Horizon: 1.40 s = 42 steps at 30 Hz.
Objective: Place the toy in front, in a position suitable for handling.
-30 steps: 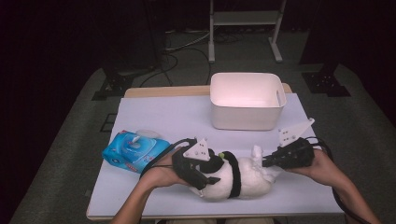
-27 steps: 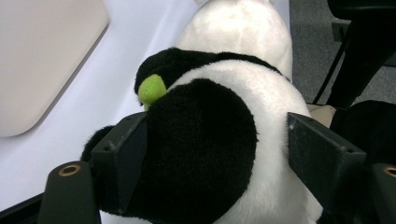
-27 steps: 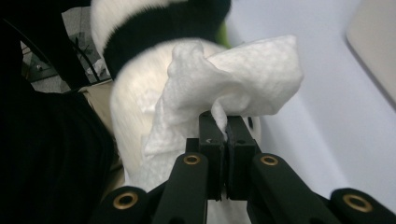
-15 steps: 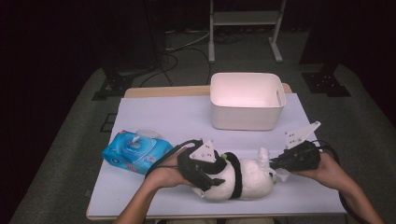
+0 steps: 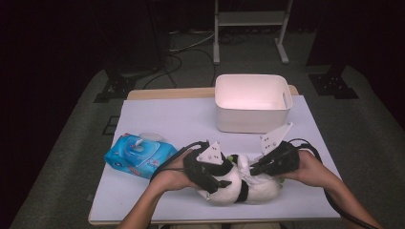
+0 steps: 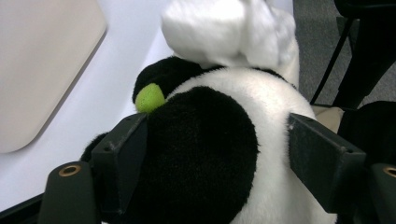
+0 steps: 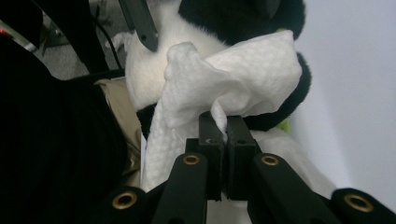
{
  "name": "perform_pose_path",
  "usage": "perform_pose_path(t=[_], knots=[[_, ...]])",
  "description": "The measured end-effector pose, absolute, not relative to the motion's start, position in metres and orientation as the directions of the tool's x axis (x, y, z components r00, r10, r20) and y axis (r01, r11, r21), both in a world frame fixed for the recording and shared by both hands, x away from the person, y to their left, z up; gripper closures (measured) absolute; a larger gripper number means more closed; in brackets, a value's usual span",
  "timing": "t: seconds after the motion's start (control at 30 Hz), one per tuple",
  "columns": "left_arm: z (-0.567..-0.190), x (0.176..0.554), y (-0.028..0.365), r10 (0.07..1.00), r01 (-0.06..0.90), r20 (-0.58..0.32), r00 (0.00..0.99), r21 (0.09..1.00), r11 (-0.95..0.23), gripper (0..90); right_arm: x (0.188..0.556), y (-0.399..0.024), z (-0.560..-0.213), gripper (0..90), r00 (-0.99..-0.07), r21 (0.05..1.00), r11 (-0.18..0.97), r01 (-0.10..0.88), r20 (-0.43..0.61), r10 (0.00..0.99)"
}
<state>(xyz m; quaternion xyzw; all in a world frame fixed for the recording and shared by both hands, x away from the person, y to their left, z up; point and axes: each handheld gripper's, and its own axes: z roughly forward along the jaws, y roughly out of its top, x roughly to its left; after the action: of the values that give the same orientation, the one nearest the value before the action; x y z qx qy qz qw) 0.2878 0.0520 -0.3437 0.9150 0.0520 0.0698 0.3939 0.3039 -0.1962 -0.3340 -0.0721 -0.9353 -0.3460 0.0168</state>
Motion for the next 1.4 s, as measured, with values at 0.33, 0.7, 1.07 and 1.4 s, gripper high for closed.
perform_pose_path(t=[0.33,0.7,1.07,1.4], knots=[[-0.334,0.286,0.059,0.160,0.043,0.080,0.984,0.763,-0.646,22.7,0.308,-0.211,-0.341,87.1,-0.980,0.637,0.745,0.199,0.104,0.172],[-0.324,0.280,0.061,0.162,0.024,0.100,0.982,0.779,-0.626,22.6,0.308,-0.227,-0.343,87.1,-0.971,0.655,0.719,0.233,0.118,0.208],[-0.336,0.282,0.062,0.154,0.065,0.047,0.987,0.763,-0.643,20.3,0.310,-0.243,-0.342,87.0,-0.961,0.663,0.702,0.261,0.110,0.253],[-0.354,0.283,0.063,0.139,0.124,-0.049,0.989,0.787,-0.604,18.1,0.307,-0.254,-0.347,87.1,-0.954,0.682,0.673,0.287,0.141,0.264]])
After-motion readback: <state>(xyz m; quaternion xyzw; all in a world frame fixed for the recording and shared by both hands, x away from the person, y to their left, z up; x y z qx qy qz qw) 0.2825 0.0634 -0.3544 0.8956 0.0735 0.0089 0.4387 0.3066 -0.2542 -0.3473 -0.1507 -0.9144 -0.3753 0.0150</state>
